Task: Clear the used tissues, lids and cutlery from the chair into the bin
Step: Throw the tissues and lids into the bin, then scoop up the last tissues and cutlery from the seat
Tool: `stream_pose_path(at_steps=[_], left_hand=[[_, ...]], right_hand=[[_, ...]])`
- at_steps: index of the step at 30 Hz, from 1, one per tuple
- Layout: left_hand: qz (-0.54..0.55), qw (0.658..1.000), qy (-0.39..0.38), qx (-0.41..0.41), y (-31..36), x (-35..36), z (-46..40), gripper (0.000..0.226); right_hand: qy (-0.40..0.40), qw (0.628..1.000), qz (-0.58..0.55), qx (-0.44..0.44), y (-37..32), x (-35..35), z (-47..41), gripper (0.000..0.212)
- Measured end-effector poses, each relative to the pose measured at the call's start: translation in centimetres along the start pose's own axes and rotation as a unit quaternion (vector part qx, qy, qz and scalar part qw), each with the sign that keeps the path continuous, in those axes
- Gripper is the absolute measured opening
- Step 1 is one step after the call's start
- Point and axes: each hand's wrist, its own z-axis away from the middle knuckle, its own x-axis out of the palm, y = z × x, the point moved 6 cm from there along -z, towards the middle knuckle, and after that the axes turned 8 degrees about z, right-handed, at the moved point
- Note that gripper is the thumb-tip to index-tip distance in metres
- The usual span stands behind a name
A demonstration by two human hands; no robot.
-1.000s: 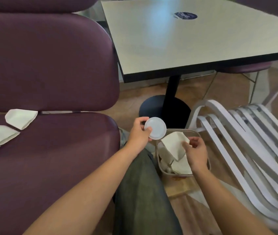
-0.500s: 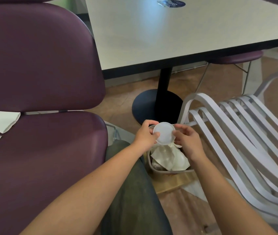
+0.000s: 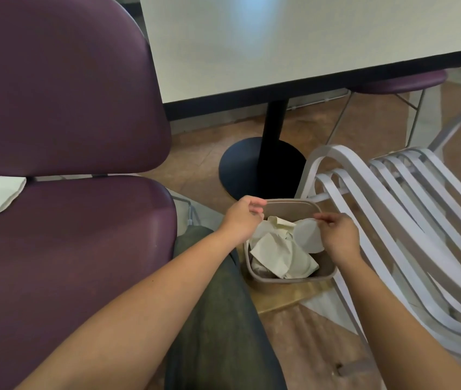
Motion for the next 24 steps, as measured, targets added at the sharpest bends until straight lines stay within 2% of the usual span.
stream_pose_path(at_steps=[5, 9, 16, 24], left_hand=[[0.008, 1.000, 0.012, 0.011, -0.1, -0.9, 0.2, 0.026], [0.017, 0.998, 0.049, 0.034, 0.5, -3.8, 0.5, 0.020], [0.002, 0.987, 0.159, 0.037, -1.0, -14.2, 2.3, 0.018], [-0.013, 0.957, 0.291, 0.001, -5.0, -27.2, 7.7, 0.017]], right_hand=[[-0.065, 0.990, 0.105, -0.063, -2.3, 2.3, 0.2, 0.031], [-0.094, 0.991, 0.060, -0.075, -6.5, 4.6, 1.7, 0.030], [-0.170, 0.962, 0.043, -0.208, -17.6, 10.6, 6.8, 0.030], [-0.237, 0.928, 0.050, -0.283, -27.4, 19.0, 13.7, 0.029]])
